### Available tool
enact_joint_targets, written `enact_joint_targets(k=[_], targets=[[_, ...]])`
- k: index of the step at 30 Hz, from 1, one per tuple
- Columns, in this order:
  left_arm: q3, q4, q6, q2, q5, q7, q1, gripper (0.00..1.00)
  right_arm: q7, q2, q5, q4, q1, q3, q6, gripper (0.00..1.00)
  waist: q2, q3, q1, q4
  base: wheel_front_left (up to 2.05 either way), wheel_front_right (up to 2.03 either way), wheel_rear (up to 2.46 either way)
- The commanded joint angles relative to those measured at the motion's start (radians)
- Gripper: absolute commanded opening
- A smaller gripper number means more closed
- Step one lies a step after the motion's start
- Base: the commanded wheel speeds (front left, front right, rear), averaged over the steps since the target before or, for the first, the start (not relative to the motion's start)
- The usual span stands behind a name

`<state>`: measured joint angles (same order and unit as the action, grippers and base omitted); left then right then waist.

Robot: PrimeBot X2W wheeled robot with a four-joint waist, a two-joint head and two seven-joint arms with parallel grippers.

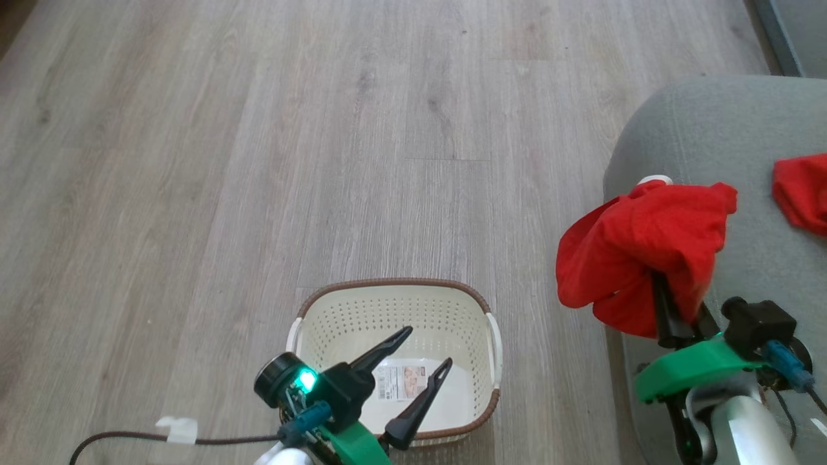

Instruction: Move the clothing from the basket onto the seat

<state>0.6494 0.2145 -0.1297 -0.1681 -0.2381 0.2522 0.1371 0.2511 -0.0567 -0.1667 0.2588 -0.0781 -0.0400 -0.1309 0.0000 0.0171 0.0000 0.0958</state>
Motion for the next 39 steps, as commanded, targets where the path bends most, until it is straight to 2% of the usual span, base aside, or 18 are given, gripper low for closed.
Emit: enact_joint_targets(k=[1,9,25,39], targets=[[-0.037,-0.029,-0.001,0.003,-0.005,0.01,0.028,1.0,0.011,0.003,0.007,-0.039,-0.034,0.015,0.0,0.0,0.0,0.001,0.0,-0.004,0.0,0.0,0.0],[-0.032,-0.042,-0.001,0.003,0.004,0.01,0.034,1.0,0.011,0.004,0.026,-0.064,-0.04,-0.014,0.0,0.0,0.0,0.022,0.0,-0.056,0.0,0.0,0.0],[0.014,-0.086,-0.001,-0.024,0.013,0.01,0.089,1.0,0.011,0.006,0.056,-0.129,-0.052,-0.057,0.0,0.0,0.0,0.115,0.0,-0.279,0.0,0.0,0.0],[0.046,-0.101,-0.001,-0.027,0.027,0.01,0.096,1.0,0.011,0.006,0.025,-0.146,-0.039,-0.052,0.0,0.0,0.0,0.134,0.0,-0.469,0.0,0.0,0.0]])
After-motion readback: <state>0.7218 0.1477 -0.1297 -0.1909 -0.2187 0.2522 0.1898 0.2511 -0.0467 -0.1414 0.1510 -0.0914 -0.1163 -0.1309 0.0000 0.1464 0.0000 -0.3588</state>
